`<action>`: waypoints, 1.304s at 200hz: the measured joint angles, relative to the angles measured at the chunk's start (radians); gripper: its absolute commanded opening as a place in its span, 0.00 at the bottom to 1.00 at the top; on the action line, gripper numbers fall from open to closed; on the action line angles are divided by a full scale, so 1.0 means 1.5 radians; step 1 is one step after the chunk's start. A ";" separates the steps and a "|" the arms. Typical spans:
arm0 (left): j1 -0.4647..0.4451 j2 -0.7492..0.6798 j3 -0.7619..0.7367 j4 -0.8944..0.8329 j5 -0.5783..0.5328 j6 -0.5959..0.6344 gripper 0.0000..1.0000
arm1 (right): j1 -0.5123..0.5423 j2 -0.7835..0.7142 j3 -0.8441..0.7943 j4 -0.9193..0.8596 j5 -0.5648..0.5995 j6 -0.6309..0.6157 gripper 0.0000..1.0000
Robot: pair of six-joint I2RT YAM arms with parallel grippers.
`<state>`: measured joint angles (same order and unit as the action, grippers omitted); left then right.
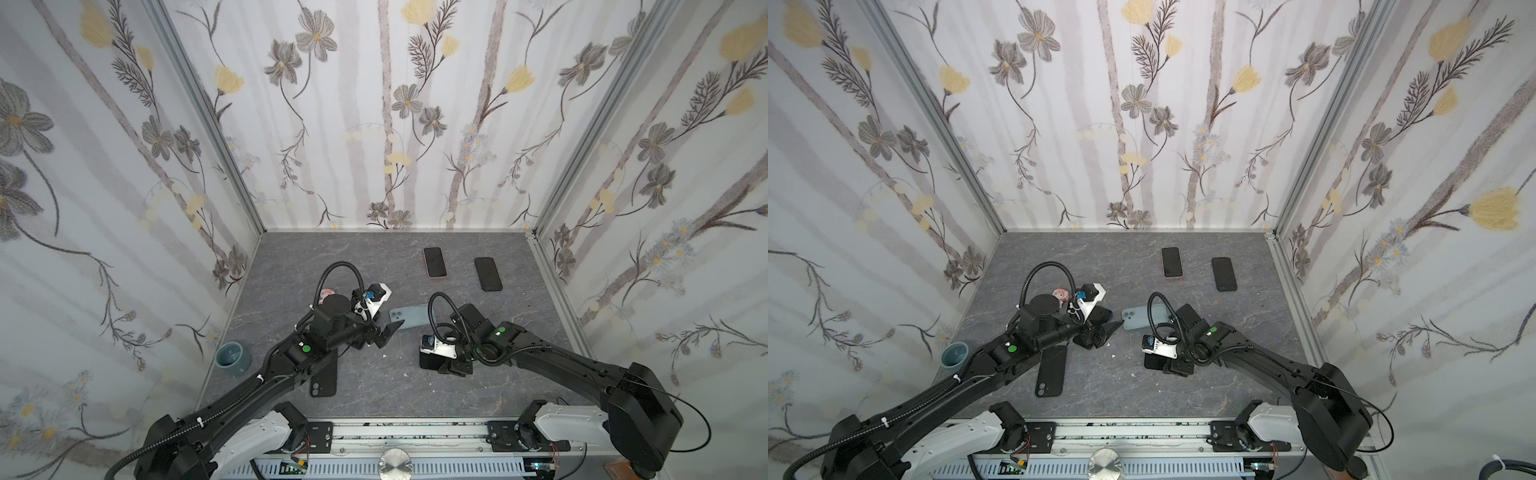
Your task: Put the phone into the phone case
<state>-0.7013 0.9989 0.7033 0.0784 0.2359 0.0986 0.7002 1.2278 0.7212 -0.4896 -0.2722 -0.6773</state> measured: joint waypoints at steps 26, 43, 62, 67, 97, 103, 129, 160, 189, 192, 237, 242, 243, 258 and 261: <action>0.000 0.048 0.082 -0.021 0.001 -0.116 1.00 | -0.041 -0.031 0.032 0.011 -0.013 0.034 0.53; 0.002 0.084 0.126 -0.035 0.010 -0.191 0.98 | -0.053 -0.043 0.056 0.032 -0.024 0.055 0.53; 0.008 0.131 0.174 -0.062 0.033 -0.276 0.93 | -0.055 -0.047 0.079 0.049 -0.037 0.079 0.53; 0.010 0.144 0.189 -0.071 0.042 -0.297 0.91 | -0.056 -0.048 0.085 0.053 -0.041 0.086 0.53; 0.025 0.226 0.269 -0.120 0.126 -0.390 0.74 | -0.057 -0.053 0.112 0.086 -0.050 0.124 0.53; 0.025 0.235 0.277 -0.128 0.141 -0.401 0.72 | -0.057 -0.056 0.115 0.094 -0.052 0.131 0.53; 0.025 0.256 0.288 -0.152 0.199 -0.428 0.59 | -0.057 -0.061 0.121 0.117 -0.055 0.146 0.53; 0.026 0.271 0.289 -0.160 0.248 -0.437 0.46 | -0.057 -0.061 0.127 0.123 -0.056 0.149 0.52; 0.025 0.281 0.292 -0.176 0.267 -0.437 0.31 | -0.056 -0.061 0.128 0.129 -0.059 0.153 0.52; 0.025 0.282 0.292 -0.178 0.269 -0.437 0.29 | -0.056 -0.061 0.128 0.129 -0.059 0.153 0.52; 0.026 0.296 0.305 -0.193 0.281 -0.432 0.11 | -0.056 -0.052 0.130 0.129 -0.061 0.151 0.52; 0.026 0.296 0.307 -0.195 0.281 -0.432 0.10 | -0.056 -0.050 0.131 0.129 -0.061 0.150 0.52; 0.026 0.296 0.307 -0.196 0.281 -0.431 0.10 | -0.056 -0.050 0.131 0.129 -0.061 0.150 0.53; 0.026 0.298 0.311 -0.205 0.281 -0.432 0.09 | -0.056 -0.048 0.131 0.129 -0.058 0.147 0.55; 0.026 0.298 0.311 -0.205 0.281 -0.432 0.09 | -0.056 -0.048 0.131 0.129 -0.058 0.146 0.56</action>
<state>-0.6628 1.4464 1.1698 -0.2298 0.6575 -0.5488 0.6159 1.1553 0.9180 -0.2966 -0.3595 -0.4576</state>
